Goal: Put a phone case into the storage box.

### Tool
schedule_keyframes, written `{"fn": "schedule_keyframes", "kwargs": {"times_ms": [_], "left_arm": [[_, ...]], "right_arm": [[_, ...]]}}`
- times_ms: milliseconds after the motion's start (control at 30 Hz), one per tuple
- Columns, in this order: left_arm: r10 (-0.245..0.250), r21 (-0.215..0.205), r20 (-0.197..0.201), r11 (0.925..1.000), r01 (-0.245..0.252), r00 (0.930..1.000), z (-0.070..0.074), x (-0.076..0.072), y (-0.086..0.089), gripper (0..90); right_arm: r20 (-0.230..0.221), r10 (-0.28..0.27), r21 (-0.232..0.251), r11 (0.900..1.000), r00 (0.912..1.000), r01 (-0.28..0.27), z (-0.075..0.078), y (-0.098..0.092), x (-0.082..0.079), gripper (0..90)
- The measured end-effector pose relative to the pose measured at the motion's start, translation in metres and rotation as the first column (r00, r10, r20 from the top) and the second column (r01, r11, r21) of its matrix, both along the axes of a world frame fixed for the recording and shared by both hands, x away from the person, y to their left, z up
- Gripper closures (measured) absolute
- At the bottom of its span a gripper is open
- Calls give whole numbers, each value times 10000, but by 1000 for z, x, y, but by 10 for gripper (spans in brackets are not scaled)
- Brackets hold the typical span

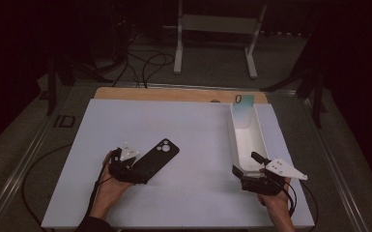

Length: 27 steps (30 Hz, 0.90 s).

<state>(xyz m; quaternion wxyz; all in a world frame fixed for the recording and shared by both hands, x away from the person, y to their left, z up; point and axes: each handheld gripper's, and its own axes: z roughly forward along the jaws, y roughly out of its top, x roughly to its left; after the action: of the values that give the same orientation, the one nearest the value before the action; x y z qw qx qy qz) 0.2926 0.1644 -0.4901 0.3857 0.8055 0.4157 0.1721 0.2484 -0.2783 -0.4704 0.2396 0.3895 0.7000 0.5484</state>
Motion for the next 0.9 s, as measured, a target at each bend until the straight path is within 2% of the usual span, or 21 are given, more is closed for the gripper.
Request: {"fn": "schedule_keyframes", "kwargs": {"times_ms": [100, 167, 267, 400, 433, 600, 700, 733, 900], "left_arm": [[202, -398, 818, 9991, -170, 9964, 14, -12, 12, 0], [298, -643, 1274, 9977, -217, 9914, 22, -20, 19, 0], [289, -786, 1820, 9968, -147, 9829, 30, -34, 30, 0], [431, -788, 2258, 9966, -259, 9732, 34, -48, 41, 0], [546, -856, 2408, 9957, -349, 9690, 35, -52, 45, 0], [905, -1098, 2703, 9920, -627, 9585, 38, -64, 59, 0], [978, -1154, 2723, 9910, -685, 9572, 38, -66, 63, 0], [979, -1114, 2721, 9913, -697, 9573, 38, -67, 63, 0], [900, -963, 2368, 9930, -688, 9674, 40, -65, 64, 0]], "right_arm": [[-10, 42, -20, 10000, 10000, -42, 0, 0, 0, 87], [-8, 78, -49, 10000, 10000, -78, 1, 1, 0, 86], [26, 61, -90, 9999, 10000, -61, 1, 1, 0, 87], [34, 99, -117, 9999, 9999, -99, 3, 1, -1, 87], [58, 96, -168, 9998, 9999, -95, 3, 1, -2, 86], [243, 186, -256, 9995, 9995, -180, 5, 3, -5, 86], [328, 268, -291, 9992, 9991, -259, 6, 3, -6, 86], [336, 268, -315, 9992, 9991, -257, 6, 3, -7, 86], [367, 196, -339, 9993, 9991, -184, 6, 2, -6, 86]]}}
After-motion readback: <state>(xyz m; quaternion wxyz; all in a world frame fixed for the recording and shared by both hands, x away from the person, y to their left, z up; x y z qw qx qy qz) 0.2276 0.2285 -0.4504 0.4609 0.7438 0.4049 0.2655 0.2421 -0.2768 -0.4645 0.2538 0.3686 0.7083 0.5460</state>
